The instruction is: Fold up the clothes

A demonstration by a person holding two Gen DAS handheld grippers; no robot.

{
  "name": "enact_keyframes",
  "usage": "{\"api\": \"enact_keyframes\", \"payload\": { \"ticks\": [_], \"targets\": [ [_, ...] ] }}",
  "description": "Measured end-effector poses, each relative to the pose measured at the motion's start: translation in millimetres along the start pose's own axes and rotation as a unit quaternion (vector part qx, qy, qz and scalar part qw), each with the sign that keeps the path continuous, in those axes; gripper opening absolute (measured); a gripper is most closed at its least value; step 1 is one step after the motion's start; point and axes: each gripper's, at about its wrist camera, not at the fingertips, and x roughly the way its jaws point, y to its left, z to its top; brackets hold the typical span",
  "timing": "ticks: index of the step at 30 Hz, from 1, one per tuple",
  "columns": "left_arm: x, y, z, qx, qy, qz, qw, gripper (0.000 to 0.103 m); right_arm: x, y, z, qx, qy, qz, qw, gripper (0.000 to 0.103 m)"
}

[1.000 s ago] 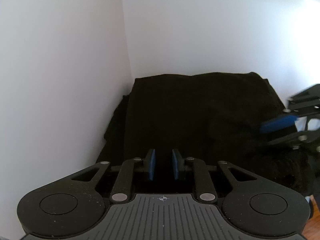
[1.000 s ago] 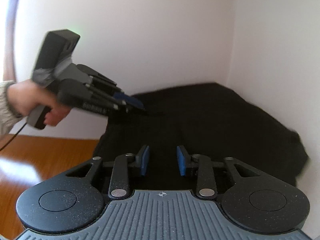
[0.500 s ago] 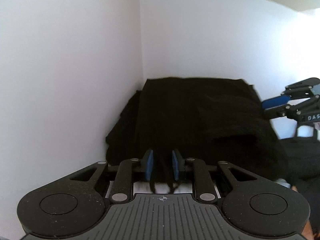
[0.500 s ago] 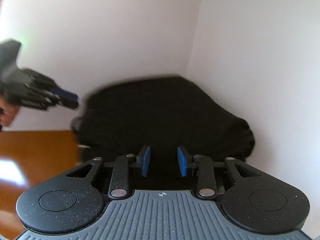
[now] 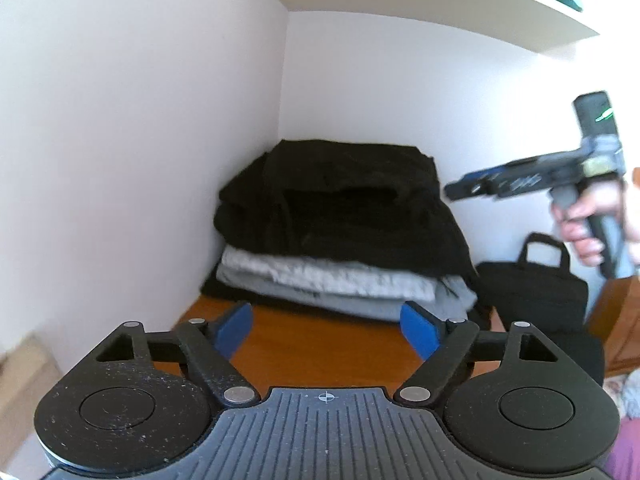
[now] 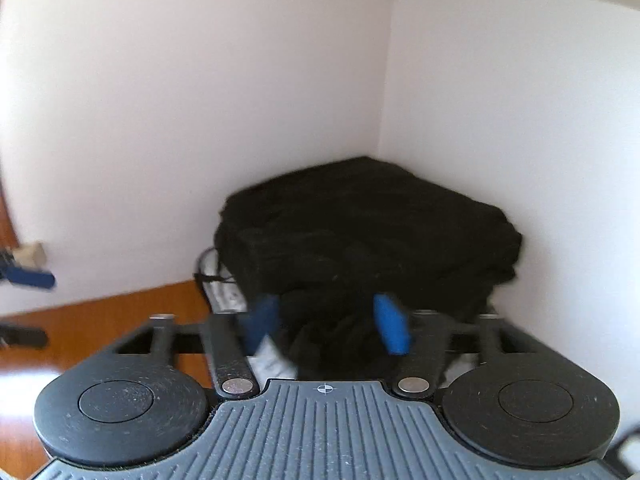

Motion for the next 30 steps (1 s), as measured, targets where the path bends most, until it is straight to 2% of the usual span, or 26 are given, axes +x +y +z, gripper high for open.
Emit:
{"api": "enact_keyframes", "payload": {
  "ticks": [2, 3, 4, 5, 6, 11, 15, 25, 30],
  "targets": [
    [-7.3, -1.1, -14.9, -0.004, 0.001, -0.003, 1.0000, 0.091, -18.9, 24.4, -19.1, 0.010, -0.010, 0.000, 1.000, 0.083],
    [-10.9, -1.6, -22.4, -0.007, 0.001, -0.005, 1.0000, 0.099, -24.4, 39.5, -30.0, 0.010, -0.010, -0.002, 1.000, 0.090],
    [-14.4, -2.1, -29.9, -0.009, 0.002, -0.006, 0.9999, 0.103, -28.4, 54.8, -41.4, 0.011, -0.010, -0.005, 1.000, 0.094],
    [-15.4, -2.4, -38.4, -0.018, 0.004, -0.008, 0.9998, 0.103, -29.3, 70.6, -53.9, 0.013, -0.011, -0.011, 1.000, 0.101],
    [-16.1, -2.6, -46.6, -0.027, 0.007, -0.010, 0.9996, 0.103, -29.4, 84.5, -65.3, 0.018, -0.010, -0.019, 1.000, 0.102],
    [-2.4, -1.7, -64.2, -0.042, 0.031, -0.012, 0.9986, 0.103, -32.8, 124.5, -115.0, 0.073, 0.018, -0.065, 0.995, 0.103],
    [7.5, 1.4, -75.1, -0.047, 0.058, 0.006, 0.9972, 0.103, -34.2, 144.4, -134.8, 0.104, 0.044, -0.101, 0.989, 0.103],
    [20.0, 4.3, -99.8, -0.034, 0.105, 0.023, 0.9936, 0.103, -6.4, 155.5, -152.1, 0.163, 0.070, -0.127, 0.976, 0.103],
    [27.5, -6.5, -104.5, -0.003, 0.126, 0.045, 0.9911, 0.103, -3.6, 156.9, -153.3, 0.191, 0.079, -0.165, 0.964, 0.103]
  ]
}}
